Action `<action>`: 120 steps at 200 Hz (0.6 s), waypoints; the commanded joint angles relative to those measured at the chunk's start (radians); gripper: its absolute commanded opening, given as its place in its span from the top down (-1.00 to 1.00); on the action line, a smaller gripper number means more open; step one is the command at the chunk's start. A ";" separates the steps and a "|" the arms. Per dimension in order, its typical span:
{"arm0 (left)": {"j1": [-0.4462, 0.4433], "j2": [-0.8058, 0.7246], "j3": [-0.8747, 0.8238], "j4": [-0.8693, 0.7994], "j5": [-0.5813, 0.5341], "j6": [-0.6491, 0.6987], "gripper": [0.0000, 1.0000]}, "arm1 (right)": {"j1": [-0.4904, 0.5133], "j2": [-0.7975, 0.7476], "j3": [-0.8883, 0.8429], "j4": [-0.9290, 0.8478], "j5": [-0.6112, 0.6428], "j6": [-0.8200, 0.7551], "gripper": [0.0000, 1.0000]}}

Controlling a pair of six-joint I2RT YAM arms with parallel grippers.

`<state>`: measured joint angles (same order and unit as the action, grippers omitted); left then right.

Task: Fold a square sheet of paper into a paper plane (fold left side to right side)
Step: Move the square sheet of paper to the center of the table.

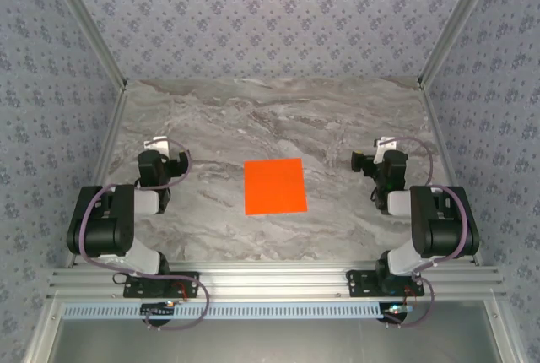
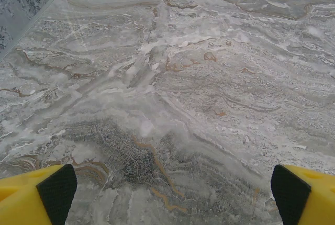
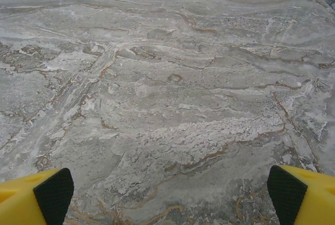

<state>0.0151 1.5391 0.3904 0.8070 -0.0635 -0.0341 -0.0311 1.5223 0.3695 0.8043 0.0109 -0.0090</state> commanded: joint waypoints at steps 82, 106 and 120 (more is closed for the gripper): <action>0.000 -0.006 0.027 -0.002 0.019 0.011 -0.97 | -0.007 -0.001 0.019 0.006 -0.001 -0.008 -1.00; 0.000 -0.009 0.022 0.005 0.004 0.005 -0.97 | -0.009 0.000 0.019 0.007 -0.004 -0.006 -1.00; -0.001 -0.045 0.016 -0.008 -0.024 -0.006 -0.97 | -0.009 -0.003 0.021 0.006 -0.003 -0.005 -1.00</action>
<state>0.0151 1.5391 0.3904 0.8070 -0.0666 -0.0345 -0.0345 1.5223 0.3695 0.8043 0.0101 -0.0090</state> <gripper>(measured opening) 0.984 0.999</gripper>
